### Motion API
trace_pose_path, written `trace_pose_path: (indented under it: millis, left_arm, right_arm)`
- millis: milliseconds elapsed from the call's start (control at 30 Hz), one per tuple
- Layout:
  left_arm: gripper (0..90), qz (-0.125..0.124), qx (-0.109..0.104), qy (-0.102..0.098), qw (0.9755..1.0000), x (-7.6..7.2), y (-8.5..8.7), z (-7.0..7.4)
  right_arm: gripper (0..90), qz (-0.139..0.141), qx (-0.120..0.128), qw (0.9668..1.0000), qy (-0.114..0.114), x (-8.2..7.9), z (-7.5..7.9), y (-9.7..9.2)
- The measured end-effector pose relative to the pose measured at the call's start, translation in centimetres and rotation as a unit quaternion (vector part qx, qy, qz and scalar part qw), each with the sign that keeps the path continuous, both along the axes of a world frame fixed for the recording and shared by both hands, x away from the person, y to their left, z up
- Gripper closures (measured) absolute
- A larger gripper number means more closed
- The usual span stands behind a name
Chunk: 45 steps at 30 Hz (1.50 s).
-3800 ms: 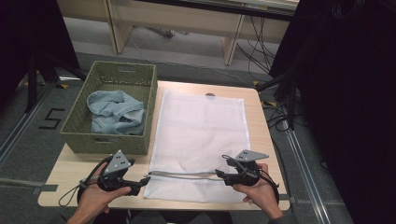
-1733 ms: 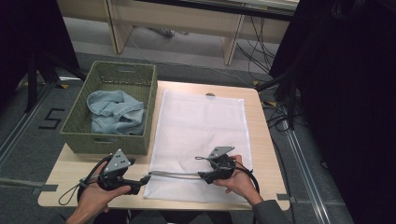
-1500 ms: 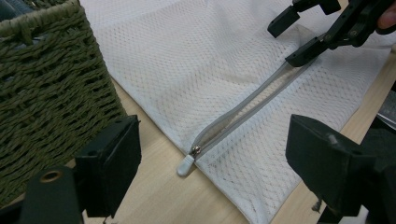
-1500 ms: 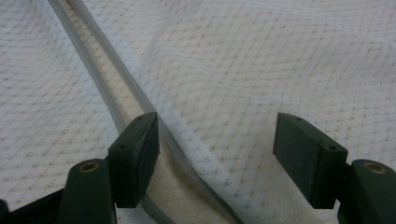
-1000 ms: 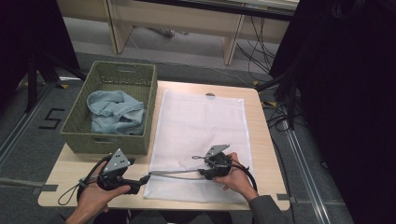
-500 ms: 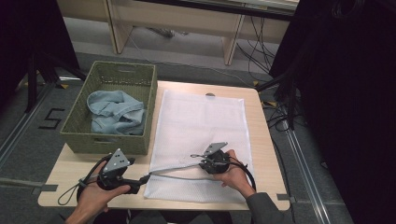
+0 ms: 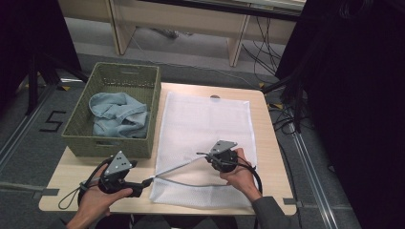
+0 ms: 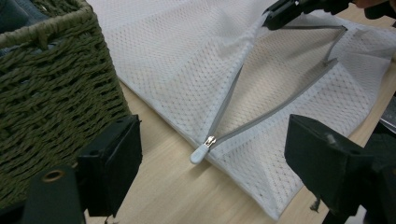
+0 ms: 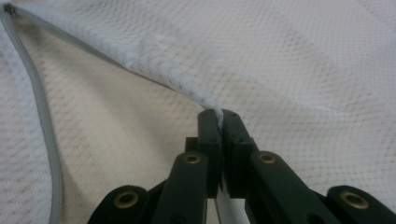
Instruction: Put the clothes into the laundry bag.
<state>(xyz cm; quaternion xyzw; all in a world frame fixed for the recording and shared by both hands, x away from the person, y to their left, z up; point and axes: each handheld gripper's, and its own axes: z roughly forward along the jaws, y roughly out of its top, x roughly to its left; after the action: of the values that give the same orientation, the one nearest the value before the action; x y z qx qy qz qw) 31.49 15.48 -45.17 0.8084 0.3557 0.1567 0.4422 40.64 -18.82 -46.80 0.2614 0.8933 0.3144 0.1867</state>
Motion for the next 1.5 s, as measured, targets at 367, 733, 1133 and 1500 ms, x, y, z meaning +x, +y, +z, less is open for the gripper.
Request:
trace_pose_path:
  millis: [367,733,1133,1500]
  left_arm:
    - [18.2,0.033,-0.022,-0.005,0.9992,0.6,0.8,0.5]
    - [15.1,0.063,-0.018,-0.046,0.9968,2.5,2.8,2.9]
    - [14.6,0.106,0.033,-0.034,0.9932,10.3,5.3,7.0]
    - [15.0,0.048,0.105,0.019,0.9931,15.5,4.4,6.0]
  right_arm:
    - [88.7,-0.009,0.045,0.9972,-0.059,0.0,3.2,-0.4]
    - [88.7,-0.017,0.067,0.9951,-0.071,0.2,5.1,-0.8]
    - [88.6,-0.010,0.071,0.9944,-0.078,0.3,5.6,-1.0]
    - [88.6,-0.024,0.074,0.9953,-0.058,0.3,5.3,-0.9]
